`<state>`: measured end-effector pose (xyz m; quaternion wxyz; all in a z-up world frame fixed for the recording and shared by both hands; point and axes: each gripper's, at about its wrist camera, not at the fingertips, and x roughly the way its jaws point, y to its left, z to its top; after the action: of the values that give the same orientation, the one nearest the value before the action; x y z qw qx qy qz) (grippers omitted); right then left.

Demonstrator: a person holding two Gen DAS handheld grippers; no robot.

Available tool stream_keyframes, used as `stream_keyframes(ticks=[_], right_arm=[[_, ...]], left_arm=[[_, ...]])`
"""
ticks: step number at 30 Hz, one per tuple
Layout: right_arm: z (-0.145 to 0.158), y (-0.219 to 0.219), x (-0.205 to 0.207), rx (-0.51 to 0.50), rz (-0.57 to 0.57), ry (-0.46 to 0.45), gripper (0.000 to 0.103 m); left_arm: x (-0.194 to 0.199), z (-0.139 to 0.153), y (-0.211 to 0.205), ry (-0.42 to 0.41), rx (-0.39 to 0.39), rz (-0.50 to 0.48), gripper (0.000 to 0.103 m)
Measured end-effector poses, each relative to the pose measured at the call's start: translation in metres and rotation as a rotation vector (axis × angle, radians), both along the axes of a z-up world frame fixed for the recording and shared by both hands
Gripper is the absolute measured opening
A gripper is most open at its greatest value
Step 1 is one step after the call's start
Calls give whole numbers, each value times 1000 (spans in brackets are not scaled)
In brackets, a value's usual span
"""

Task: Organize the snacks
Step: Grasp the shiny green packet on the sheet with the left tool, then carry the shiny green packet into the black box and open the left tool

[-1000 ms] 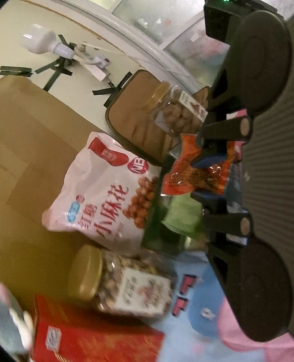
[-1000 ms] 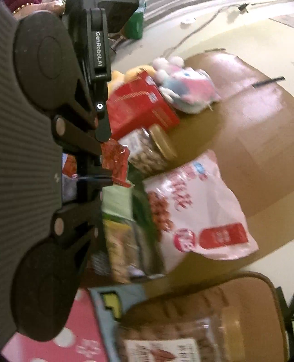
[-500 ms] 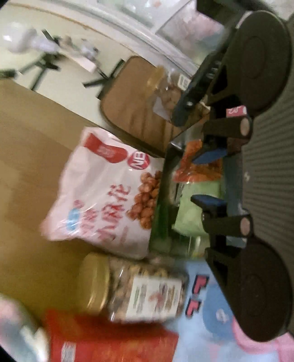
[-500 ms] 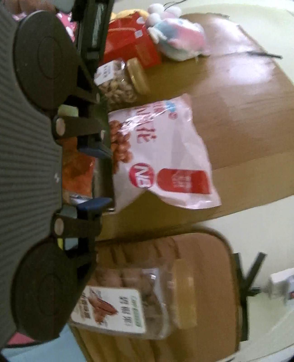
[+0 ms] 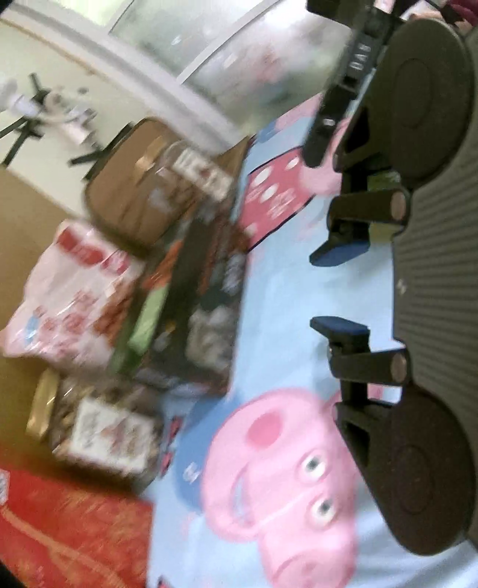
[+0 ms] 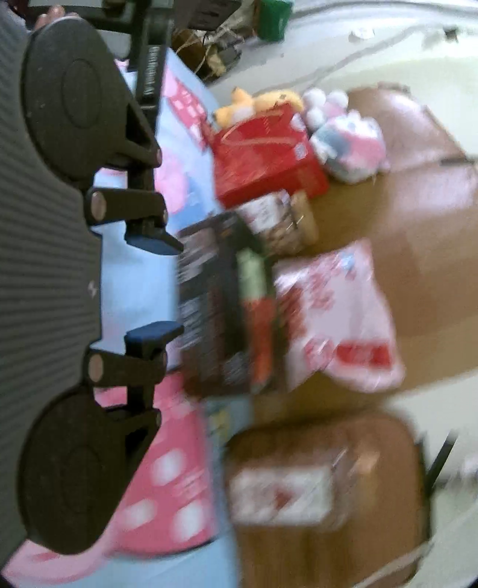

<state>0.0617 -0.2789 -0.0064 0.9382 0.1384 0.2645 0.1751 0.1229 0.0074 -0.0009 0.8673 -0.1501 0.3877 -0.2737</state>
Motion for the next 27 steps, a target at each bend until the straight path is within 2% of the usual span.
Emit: stream_keyframes(ticks=[3,7,8,9,13,14,15,16,21,23,24,25,27], right_arm=[[-17,-20,-24,95,-44,104,44],[-34,-19,-34,142,-62,188,44],[-37,-18,-38,164,-51,187,44],[-38,-14,-40,174,-41,178,44],[-36,9,-40,129,17,142,44],[-36,13,-38,113,16,131,37],[-38,14,-35,104,41,141,26],[-41,19,-29,115,70,152,11],[-38,31,-19,110,111,130,7],[-36,34,-15,125,125,125,7],[-35,35,-14,138,134,122,7],[-35,37,-13,146,145,120,8],[-36,43,-11,148,167,121,12]], left_arm=[[-5,-5,-12,18,-31,-56,31],[-11,-11,-28,44,-22,-90,33],[-11,-15,-30,60,-16,-90,40],[-12,-19,-32,77,-15,-86,41],[-22,-21,-34,48,-16,-67,40],[-22,-21,-33,49,-21,-67,40],[-22,-21,-30,57,-31,-61,39],[-21,-21,-26,70,-47,-50,39],[-19,-22,1,105,-114,4,26],[-22,-19,13,81,-146,19,22],[-23,-17,17,72,-152,32,22],[-23,-17,22,71,-152,52,16],[-20,-18,30,72,-135,89,16]])
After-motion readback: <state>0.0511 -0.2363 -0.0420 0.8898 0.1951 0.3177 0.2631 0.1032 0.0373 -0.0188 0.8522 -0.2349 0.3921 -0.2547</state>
